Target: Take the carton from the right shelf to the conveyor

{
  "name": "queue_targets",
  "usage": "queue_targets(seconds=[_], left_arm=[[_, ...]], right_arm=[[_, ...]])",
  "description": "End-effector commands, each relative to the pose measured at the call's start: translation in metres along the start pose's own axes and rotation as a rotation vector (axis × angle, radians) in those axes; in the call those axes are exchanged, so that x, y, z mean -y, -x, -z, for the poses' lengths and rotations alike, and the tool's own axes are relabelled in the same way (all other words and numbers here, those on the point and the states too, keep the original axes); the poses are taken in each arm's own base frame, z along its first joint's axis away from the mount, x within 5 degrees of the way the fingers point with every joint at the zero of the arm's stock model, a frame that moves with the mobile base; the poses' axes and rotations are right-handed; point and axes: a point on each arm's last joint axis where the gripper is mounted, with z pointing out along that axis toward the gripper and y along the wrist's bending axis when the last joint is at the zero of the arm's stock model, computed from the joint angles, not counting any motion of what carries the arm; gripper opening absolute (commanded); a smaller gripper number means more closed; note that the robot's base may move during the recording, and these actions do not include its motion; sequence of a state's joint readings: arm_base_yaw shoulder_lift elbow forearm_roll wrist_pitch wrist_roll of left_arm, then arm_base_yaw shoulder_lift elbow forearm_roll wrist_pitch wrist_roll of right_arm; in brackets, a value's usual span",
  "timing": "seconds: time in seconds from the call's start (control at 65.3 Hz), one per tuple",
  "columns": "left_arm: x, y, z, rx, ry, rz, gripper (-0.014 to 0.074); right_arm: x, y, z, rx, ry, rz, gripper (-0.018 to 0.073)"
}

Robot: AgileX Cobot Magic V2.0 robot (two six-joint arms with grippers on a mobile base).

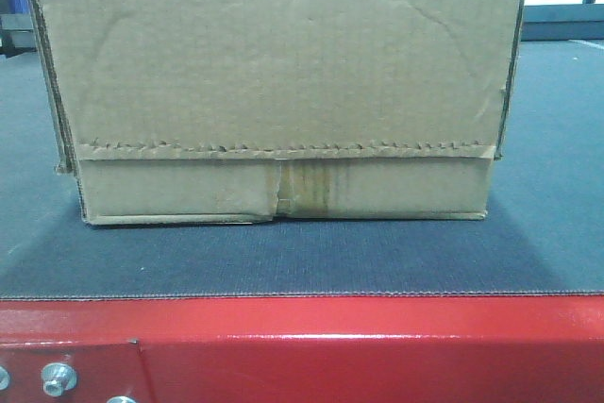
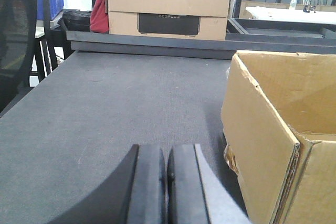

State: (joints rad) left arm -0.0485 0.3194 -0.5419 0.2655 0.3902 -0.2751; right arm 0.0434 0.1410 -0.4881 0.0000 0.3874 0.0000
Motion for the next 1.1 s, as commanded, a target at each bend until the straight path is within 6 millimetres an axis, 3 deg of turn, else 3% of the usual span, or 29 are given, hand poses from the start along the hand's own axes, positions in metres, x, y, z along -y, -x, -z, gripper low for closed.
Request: queue_targets(seconds=[0.0, 0.689, 0.811, 1.087], left_arm=[[0.0, 0.001, 0.001, 0.017, 0.0, -0.002, 0.0015], [-0.001, -0.005, 0.004, 0.016, 0.019, -0.028, 0.0015], [-0.001, -0.033, 0.002, 0.088, 0.031, -0.021, 0.0015], [-0.002, -0.121, -0.001, 0.167, 0.032, 0.007, 0.0015]], right_arm=[[0.0, 0.003, 0.001, 0.035, -0.002, 0.016, -0.0078], [0.0, 0.003, 0.001, 0.035, -0.002, 0.016, -0.0078], [0.0, 0.003, 0.001, 0.035, -0.002, 0.016, -0.0078], [0.0, 0.003, 0.001, 0.035, -0.002, 0.016, -0.0078]])
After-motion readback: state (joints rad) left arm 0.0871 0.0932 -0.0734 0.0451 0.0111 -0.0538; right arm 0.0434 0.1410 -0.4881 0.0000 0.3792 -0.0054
